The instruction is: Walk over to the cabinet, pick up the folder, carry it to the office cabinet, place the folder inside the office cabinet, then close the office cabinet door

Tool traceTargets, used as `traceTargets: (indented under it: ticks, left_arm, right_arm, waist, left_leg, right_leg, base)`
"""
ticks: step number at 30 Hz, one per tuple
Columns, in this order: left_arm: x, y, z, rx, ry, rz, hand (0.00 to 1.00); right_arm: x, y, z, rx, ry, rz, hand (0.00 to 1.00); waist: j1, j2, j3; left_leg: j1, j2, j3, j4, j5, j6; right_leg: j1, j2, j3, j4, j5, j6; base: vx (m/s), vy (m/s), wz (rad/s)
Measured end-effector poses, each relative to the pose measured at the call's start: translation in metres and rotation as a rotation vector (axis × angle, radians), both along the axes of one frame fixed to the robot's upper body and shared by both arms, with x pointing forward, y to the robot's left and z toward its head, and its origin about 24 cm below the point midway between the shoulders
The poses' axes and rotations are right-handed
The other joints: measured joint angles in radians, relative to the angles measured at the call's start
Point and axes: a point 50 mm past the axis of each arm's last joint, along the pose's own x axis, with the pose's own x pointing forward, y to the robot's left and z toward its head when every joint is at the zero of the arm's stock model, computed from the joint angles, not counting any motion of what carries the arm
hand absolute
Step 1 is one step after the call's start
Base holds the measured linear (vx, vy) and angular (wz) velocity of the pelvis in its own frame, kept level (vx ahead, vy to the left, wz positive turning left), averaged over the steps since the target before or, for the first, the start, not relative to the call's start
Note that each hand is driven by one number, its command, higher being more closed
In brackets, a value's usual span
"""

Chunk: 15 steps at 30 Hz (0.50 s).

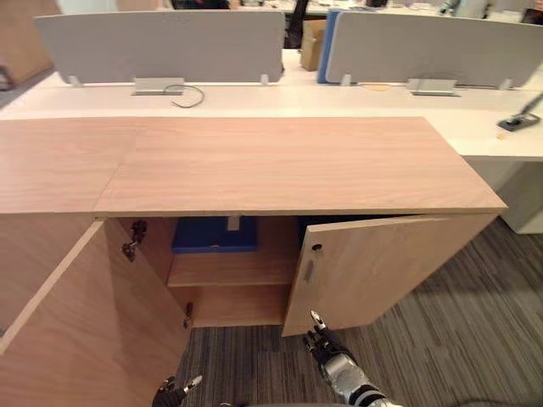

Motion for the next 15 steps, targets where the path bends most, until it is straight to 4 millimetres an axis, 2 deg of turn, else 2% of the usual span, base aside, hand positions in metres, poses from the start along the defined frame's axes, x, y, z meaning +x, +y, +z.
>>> traceTargets:
  ticks: [1,4,5,7,12,15]
  left_arm:
    - [0.000,0.000,0.000,-0.001,-0.002,0.008,0.00]
    - [-0.005,-0.004,-0.003,-0.026,0.005,0.087,0.00]
    - [-0.008,-0.002,-0.004,-0.031,0.009,0.127,0.00]
    - [-0.008,-0.001,-0.003,-0.024,0.007,0.140,0.00]
    - [-0.009,0.001,-0.003,-0.025,0.001,0.183,0.00]
    - [-0.007,0.002,-0.002,-0.030,-0.012,0.204,0.00]
  right_arm:
    - [-0.002,0.001,-0.001,-0.004,0.004,0.014,0.00]
    - [-0.011,0.001,-0.006,-0.014,0.040,0.022,0.00]
    - [-0.026,-0.002,-0.012,-0.039,0.084,0.034,0.00]
    - [-0.040,-0.008,-0.018,-0.062,0.135,0.026,0.00]
    - [-0.047,-0.009,-0.021,-0.076,0.169,0.008,0.00]
    - [-0.047,-0.009,-0.021,-0.093,0.176,0.005,0.00]
  waist:
    - [0.005,-0.001,-0.001]
    - [0.008,0.025,-0.003]
    - [-0.001,0.023,-0.003]
    - [-0.002,0.023,-0.003]
    - [0.000,0.024,0.000]
    - [0.001,0.019,0.010]
  left_leg:
    - [-0.001,0.004,0.001,0.001,-0.004,-0.008]
    - [-0.031,0.074,0.010,0.001,-0.014,-0.049]
    - [-0.033,0.109,0.000,-0.008,-0.010,-0.065]
    - [-0.036,0.139,-0.015,-0.031,0.006,-0.090]
    - [-0.071,0.182,-0.061,-0.054,0.045,-0.137]
    - [-0.098,0.175,-0.053,-0.054,0.081,-0.140]
  right_leg:
    - [0.014,0.003,-0.005,-0.020,-0.014,0.020]
    - [0.029,0.065,-0.048,-0.070,-0.031,0.009]
    - [0.040,0.096,-0.085,-0.078,-0.031,0.005]
    - [0.052,0.123,-0.118,-0.096,-0.026,-0.008]
    - [0.074,0.172,-0.193,-0.153,0.005,-0.055]
    - [0.097,0.170,-0.259,-0.160,0.007,-0.057]
  base:
    - [0.04,-0.306,0.44]
    - [0.00,-0.282,0.09]
    - [-0.04,-0.246,0.36]
    - [-0.03,-0.202,0.42]
    - [-0.06,-0.098,0.40]
    - [-0.11,-0.051,0.81]
